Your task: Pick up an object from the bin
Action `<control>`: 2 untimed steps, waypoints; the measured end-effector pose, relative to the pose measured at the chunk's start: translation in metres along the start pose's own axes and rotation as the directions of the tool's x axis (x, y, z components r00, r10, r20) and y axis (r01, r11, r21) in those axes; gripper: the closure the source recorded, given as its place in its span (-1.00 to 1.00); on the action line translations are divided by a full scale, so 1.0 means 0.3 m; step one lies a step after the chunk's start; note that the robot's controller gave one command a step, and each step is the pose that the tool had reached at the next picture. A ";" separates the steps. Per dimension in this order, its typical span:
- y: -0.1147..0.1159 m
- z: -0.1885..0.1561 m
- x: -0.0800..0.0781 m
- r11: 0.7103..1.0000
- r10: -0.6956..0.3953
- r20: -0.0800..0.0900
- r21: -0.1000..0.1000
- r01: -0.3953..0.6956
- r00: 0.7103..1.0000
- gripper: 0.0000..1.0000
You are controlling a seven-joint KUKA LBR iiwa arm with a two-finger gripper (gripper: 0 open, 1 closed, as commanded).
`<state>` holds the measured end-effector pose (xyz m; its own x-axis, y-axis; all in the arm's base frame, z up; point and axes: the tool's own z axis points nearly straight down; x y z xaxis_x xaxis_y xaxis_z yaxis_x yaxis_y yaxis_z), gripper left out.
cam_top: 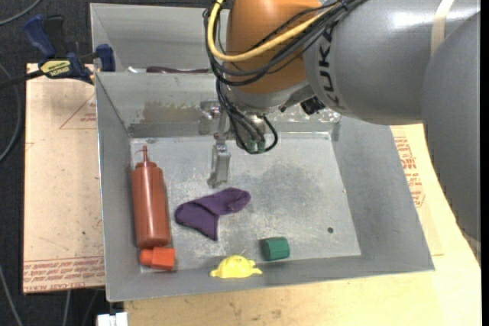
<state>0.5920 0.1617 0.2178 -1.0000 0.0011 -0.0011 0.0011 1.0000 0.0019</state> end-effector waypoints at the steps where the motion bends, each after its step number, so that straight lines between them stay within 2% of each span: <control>1: 0.000 0.000 0.000 1.000 0.000 0.000 0.000 0.000 1.000 -1.00; 2: -0.002 0.004 0.000 1.000 -0.004 0.003 -0.001 0.004 1.000 -1.00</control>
Offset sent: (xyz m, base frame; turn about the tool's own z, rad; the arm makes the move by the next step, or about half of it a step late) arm -0.0093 -0.0723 -0.1351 -0.0899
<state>0.5922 0.1612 0.2165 -1.0000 -0.0025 -0.0042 -0.0025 1.0000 0.0029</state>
